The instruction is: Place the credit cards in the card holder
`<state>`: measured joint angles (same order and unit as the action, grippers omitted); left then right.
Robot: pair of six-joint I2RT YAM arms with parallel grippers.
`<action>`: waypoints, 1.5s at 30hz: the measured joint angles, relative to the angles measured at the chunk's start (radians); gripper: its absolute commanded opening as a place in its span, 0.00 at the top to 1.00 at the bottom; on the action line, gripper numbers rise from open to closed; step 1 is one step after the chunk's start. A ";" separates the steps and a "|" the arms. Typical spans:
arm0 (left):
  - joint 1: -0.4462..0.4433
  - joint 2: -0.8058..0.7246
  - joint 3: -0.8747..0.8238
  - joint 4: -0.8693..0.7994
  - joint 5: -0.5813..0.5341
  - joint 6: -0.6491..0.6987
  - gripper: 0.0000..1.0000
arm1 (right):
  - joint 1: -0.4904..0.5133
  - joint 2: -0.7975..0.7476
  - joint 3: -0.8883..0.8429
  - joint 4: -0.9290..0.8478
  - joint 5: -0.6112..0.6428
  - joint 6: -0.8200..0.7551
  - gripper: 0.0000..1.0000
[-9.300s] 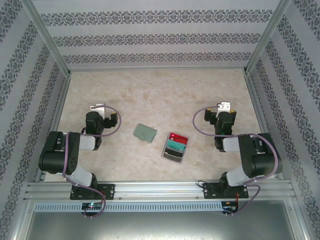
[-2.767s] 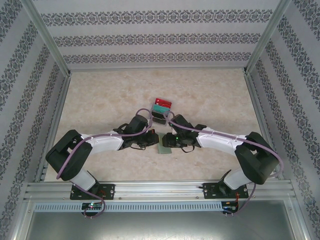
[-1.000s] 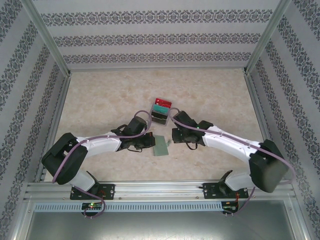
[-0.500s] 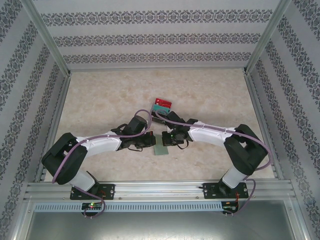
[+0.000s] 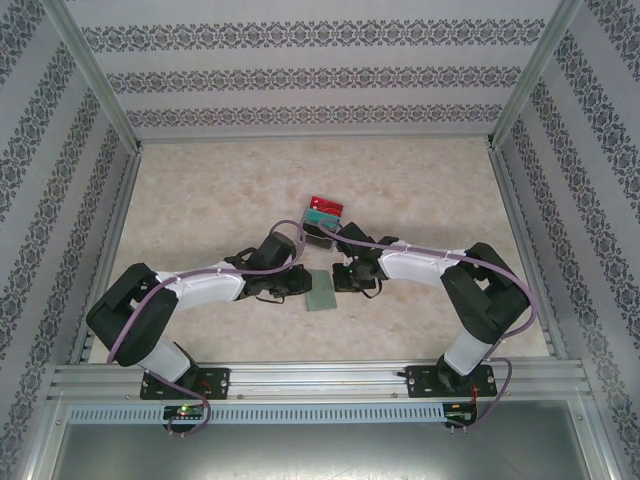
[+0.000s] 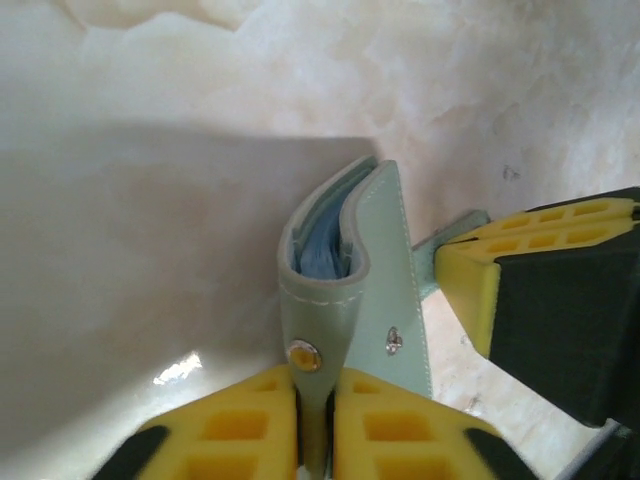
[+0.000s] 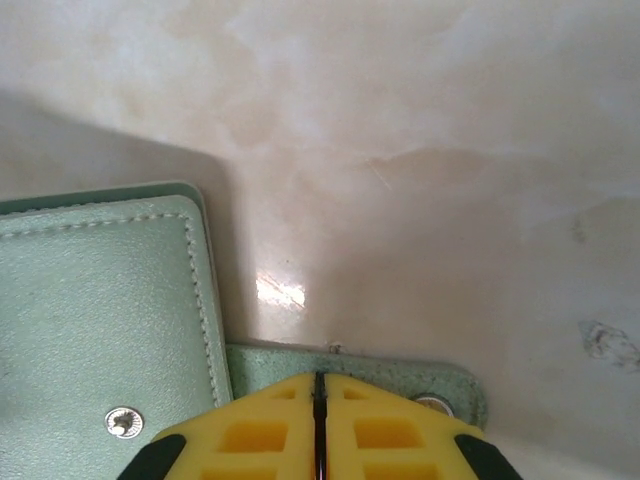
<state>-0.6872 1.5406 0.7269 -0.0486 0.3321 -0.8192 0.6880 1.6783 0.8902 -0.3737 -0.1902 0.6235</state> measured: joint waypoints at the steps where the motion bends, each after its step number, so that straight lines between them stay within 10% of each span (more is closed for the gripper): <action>1: 0.000 -0.002 0.002 -0.012 -0.017 -0.001 0.68 | -0.002 -0.007 -0.004 -0.002 0.001 0.001 0.81; 5: 0.000 -0.020 0.008 -0.072 -0.096 -0.008 0.40 | -0.029 -0.085 -0.017 -0.035 0.022 -0.007 0.61; 11: 0.020 -0.083 0.072 -0.126 -0.183 -0.019 0.27 | -0.163 -0.199 0.100 -0.028 0.015 -0.072 0.30; 19: 0.158 0.020 0.145 -0.039 -0.119 -0.086 0.20 | -0.328 0.164 0.552 -0.019 -0.119 -0.188 0.20; 30: 0.210 0.180 0.157 0.130 -0.001 -0.210 0.27 | -0.337 0.545 0.868 -0.113 -0.332 -0.231 0.28; 45: 0.212 0.254 0.204 0.193 0.069 -0.225 0.59 | -0.337 0.221 0.449 -0.019 -0.446 -0.204 0.35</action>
<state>-0.4755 1.7950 0.9310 0.1440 0.4007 -1.0447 0.3508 1.8996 1.3392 -0.3931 -0.6361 0.4191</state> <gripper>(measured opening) 0.460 0.658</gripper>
